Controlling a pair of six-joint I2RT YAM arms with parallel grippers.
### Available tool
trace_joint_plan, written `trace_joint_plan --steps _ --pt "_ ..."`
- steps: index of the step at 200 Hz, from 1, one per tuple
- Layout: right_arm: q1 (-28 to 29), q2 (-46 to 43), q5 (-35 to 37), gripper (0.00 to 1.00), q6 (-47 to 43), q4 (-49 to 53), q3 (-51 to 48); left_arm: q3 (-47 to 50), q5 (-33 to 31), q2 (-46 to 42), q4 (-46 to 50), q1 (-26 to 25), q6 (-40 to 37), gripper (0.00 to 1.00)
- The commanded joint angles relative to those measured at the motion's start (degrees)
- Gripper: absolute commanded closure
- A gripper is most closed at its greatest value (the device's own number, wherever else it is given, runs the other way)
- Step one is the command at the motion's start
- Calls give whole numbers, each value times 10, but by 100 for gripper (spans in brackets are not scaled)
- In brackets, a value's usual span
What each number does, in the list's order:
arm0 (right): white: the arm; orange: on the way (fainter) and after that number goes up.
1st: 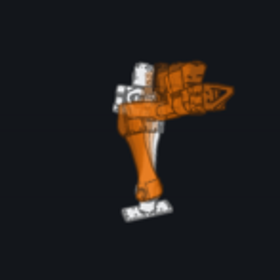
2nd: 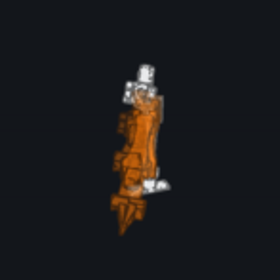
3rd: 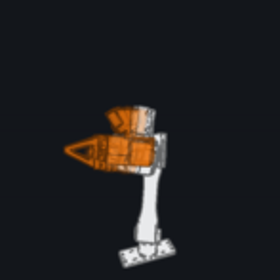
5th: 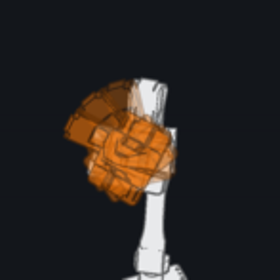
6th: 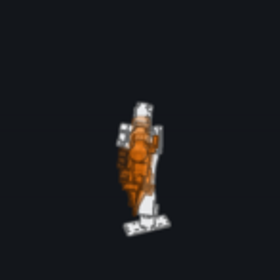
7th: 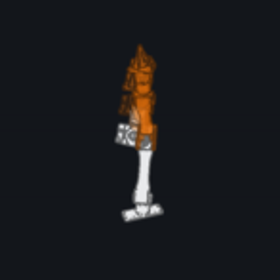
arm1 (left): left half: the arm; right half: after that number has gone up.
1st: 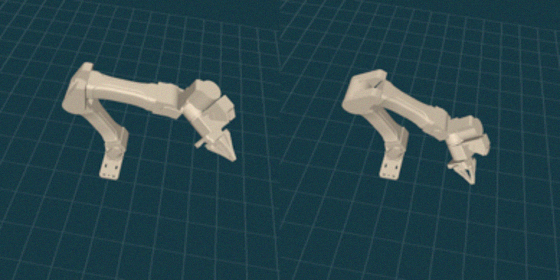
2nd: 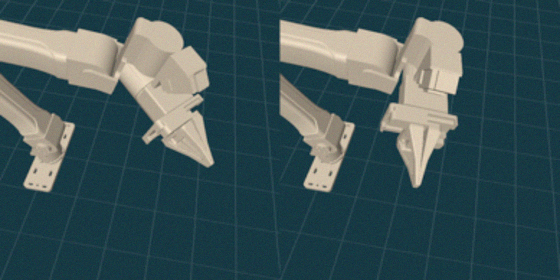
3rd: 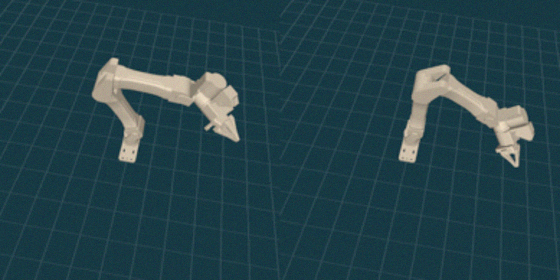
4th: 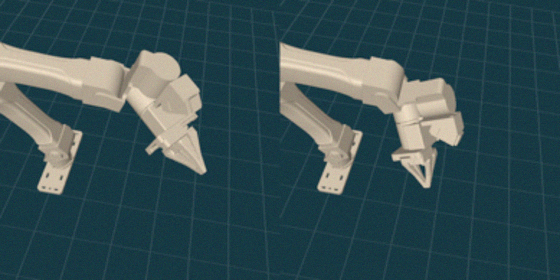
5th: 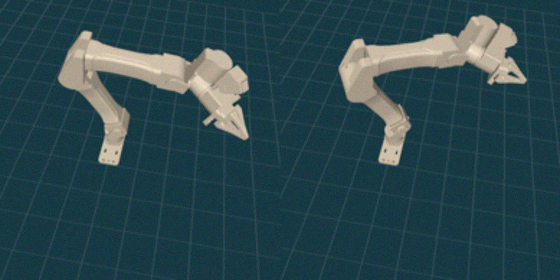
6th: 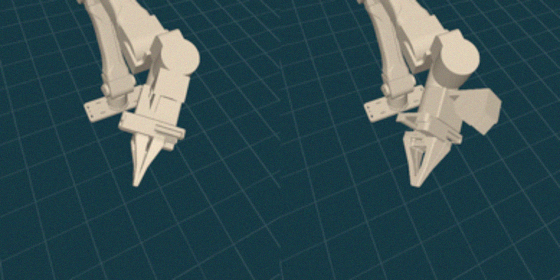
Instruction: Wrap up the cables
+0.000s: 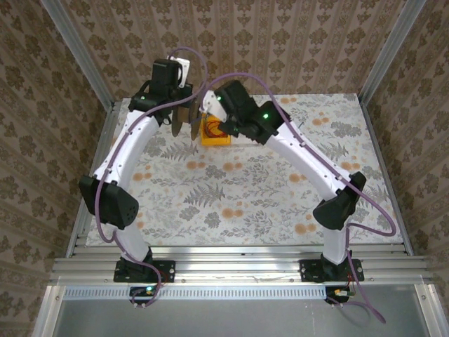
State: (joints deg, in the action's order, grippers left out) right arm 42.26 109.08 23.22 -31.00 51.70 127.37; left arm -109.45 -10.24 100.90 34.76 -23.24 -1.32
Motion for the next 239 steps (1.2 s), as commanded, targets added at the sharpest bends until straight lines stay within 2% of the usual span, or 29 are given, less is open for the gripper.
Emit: trace_joint_plan --steps 1,52,94,118,136,159,188,221,239 --pt "-20 12 20 100 -42 -36 70 9 38 -48 18 -5 -45 100" --pt "-79 89 -44 100 -79 -41 175 50 113 -89 77 -25 -111 100" --pt "-129 120 -124 100 -83 -58 177 96 186 -142 100 -25 -160 100" --pt "-154 129 -178 100 -73 -60 171 117 267 -180 94 -10 -172 100" --pt "-172 126 -231 100 -66 -71 139 131 348 -212 78 16 -171 100" --pt "-190 113 -283 100 -57 -101 78 142 417 -252 53 56 -163 100" --pt "-208 89 -353 85 -32 -139 1 136 516 -280 21 115 -131 100" --pt "-228 53 -431 82 9 -202 -91 137 576 -293 -20 159 -94 100" --pt "-234 36 -451 83 25 -233 -135 143 597 -299 -41 176 -78 100"
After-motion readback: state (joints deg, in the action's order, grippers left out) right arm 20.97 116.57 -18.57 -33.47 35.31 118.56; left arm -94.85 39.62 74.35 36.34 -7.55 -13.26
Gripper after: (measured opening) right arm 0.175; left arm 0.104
